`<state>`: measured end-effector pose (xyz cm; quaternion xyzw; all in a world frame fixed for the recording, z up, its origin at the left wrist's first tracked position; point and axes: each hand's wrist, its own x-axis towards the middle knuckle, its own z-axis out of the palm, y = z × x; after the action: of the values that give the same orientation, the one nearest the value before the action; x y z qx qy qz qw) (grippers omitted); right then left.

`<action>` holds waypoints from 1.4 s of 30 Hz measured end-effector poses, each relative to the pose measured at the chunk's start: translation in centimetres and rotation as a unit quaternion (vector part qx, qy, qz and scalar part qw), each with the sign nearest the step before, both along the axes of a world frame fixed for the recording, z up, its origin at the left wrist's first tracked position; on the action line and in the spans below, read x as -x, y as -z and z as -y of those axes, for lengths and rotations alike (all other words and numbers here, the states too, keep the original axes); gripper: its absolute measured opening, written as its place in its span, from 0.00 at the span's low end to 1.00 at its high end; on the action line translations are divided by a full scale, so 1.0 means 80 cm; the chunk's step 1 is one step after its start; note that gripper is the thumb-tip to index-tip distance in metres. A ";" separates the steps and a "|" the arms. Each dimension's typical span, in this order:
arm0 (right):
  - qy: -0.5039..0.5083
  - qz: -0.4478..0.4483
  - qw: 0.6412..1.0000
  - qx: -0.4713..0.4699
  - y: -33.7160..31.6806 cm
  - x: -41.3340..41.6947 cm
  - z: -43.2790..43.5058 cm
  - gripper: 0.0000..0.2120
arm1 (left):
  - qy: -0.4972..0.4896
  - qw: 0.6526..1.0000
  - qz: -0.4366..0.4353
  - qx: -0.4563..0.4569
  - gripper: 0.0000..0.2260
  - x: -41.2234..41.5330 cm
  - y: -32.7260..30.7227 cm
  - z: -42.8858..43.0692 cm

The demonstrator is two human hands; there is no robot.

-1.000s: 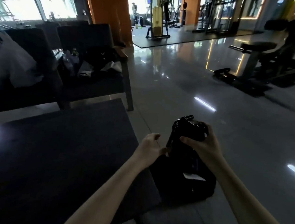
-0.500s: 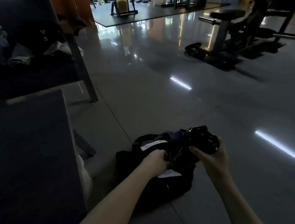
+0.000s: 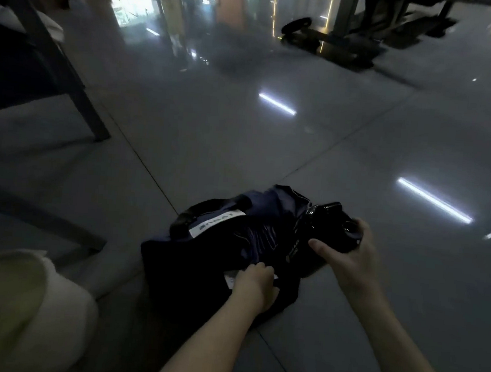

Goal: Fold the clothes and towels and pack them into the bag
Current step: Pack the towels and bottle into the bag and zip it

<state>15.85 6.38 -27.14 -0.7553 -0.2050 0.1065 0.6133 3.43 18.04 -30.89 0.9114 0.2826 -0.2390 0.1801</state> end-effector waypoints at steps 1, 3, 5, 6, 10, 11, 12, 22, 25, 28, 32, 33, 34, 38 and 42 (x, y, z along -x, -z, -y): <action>0.000 0.000 1.000 0.005 0.005 -0.003 0.001 0.40 | 0.027 0.999 -0.009 -0.017 0.20 -0.007 0.010 0.003; 0.004 0.008 1.000 0.014 0.019 -0.008 0.004 0.38 | 0.076 0.995 -0.025 -0.062 0.21 -0.016 0.031 0.008; 0.004 0.011 1.000 0.026 0.030 -0.011 0.008 0.37 | 0.121 0.984 -0.050 -0.121 0.22 -0.020 0.050 0.014; 0.002 0.009 0.999 0.032 0.035 -0.011 0.011 0.37 | 0.137 0.978 -0.062 -0.148 0.23 -0.021 0.059 0.018; -0.001 0.005 0.998 0.056 0.048 -0.010 0.022 0.37 | 0.125 0.970 -0.088 -0.191 0.20 -0.013 0.092 0.026; 0.001 0.008 0.998 0.062 0.050 -0.009 0.024 0.38 | 0.116 0.969 -0.083 -0.203 0.17 -0.010 0.096 0.027; 0.002 0.012 0.998 0.067 0.051 -0.009 0.026 0.38 | 0.103 0.969 -0.081 -0.211 0.15 -0.007 0.095 0.026; 0.002 0.004 0.996 0.094 0.055 -0.001 0.034 0.37 | 0.125 0.969 -0.037 -0.212 0.12 -0.005 0.096 0.012; 0.005 0.000 0.996 0.088 0.053 0.001 0.034 0.37 | 0.081 0.974 -0.034 -0.207 0.17 -0.003 0.098 0.011; 0.007 0.004 0.996 0.088 0.054 -0.001 0.036 0.37 | 0.107 0.965 -0.077 -0.228 0.09 -0.003 0.103 0.015; 0.012 0.002 0.997 0.081 0.063 -0.005 0.040 0.38 | 0.172 0.955 -0.070 -0.231 0.14 -0.011 0.105 0.010; 0.012 -0.004 0.997 0.082 0.065 -0.005 0.042 0.37 | 0.189 0.954 -0.058 -0.227 0.17 -0.013 0.106 0.008; 0.014 -0.007 0.996 0.084 0.067 -0.004 0.043 0.36 | 0.190 0.955 -0.043 -0.223 0.19 -0.014 0.099 0.007; 0.027 -0.018 0.995 0.090 0.060 0.006 0.049 0.36 | 0.155 0.972 -0.008 -0.175 0.22 0.007 0.066 0.017; 0.028 -0.029 0.996 0.085 0.047 0.022 0.050 0.36 | 0.190 0.967 -0.012 -0.169 0.20 0.033 0.027 0.024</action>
<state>14.12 2.35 -30.86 -0.8067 -0.1560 0.1282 0.5555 0.76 16.09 -33.04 0.9626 0.1426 -0.2285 -0.0283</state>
